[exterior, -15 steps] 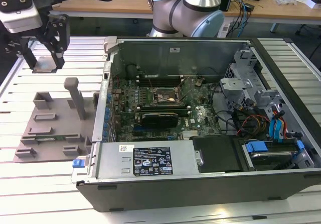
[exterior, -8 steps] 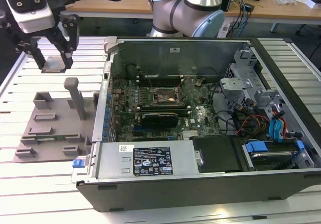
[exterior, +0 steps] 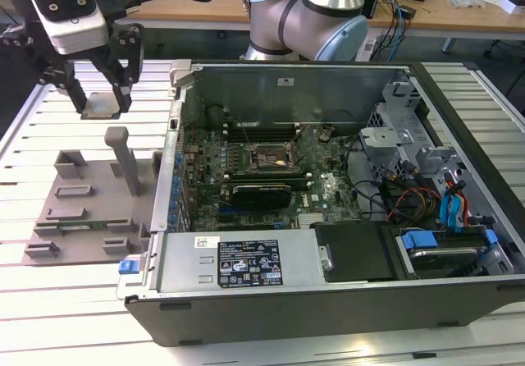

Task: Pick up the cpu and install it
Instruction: 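Pick up the cpu and move it towards the insertion slot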

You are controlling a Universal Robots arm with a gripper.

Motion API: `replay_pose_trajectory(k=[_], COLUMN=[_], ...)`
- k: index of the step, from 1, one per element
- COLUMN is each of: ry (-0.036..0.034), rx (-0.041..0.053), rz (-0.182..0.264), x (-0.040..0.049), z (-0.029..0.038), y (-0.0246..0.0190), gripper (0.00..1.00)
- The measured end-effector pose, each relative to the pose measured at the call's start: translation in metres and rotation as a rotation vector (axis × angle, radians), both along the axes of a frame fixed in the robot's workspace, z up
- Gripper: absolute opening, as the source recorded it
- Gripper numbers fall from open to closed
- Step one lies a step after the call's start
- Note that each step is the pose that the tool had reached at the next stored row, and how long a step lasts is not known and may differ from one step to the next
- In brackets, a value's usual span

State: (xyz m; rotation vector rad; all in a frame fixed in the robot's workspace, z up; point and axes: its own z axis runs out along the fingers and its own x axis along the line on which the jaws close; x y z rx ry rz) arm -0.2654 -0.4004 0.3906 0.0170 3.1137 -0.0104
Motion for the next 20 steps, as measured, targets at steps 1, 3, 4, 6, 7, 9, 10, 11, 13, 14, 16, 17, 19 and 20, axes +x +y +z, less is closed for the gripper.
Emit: replay_pose_trajectory(k=[1, 3, 4, 6, 7, 9, 10, 11, 13, 14, 16, 17, 19, 20], ry=[0.0000, 0.0000, -0.0001, 0.0000, -0.0001, 0.0000, 0.0000, 0.0000, 0.0000, 0.0000, 0.0000, 0.0000, 0.0000, -0.0001], rx=[0.0000, 0.0000, 0.0000, 0.0001, 0.0000, 0.0000, 0.0000, 0.0000, 0.0000, 0.0000, 0.0000, 0.0000, 0.0000, 0.0000], rz=[0.000, 0.000, 0.000, 0.000, 0.000, 0.000, 0.000, 0.000, 0.000, 0.000, 0.000, 0.000, 0.000, 0.000], x=[0.0015, 0.0072, 0.0098, 0.0133, 0.0160, 0.0200, 0.0212, 0.0228, 0.0275, 0.0294, 0.0354, 0.0380, 0.0410, 0.0445], z=[0.0000, 0.0000, 0.0000, 0.0000, 0.0000, 0.0000, 0.0000, 0.0000, 0.0000, 0.0000, 0.0000, 0.0000, 0.0000, 0.0000], y=[0.0000, 0.0000, 0.0000, 0.0000, 0.0000, 0.0000, 0.0000, 0.0000, 0.0000, 0.0000, 0.0000, 0.0000, 0.0000, 0.0000], gripper=[0.55, 0.55, 0.55, 0.55, 0.55, 0.55, 0.55, 0.55, 0.55, 0.55, 0.55, 0.55, 0.55, 0.55])
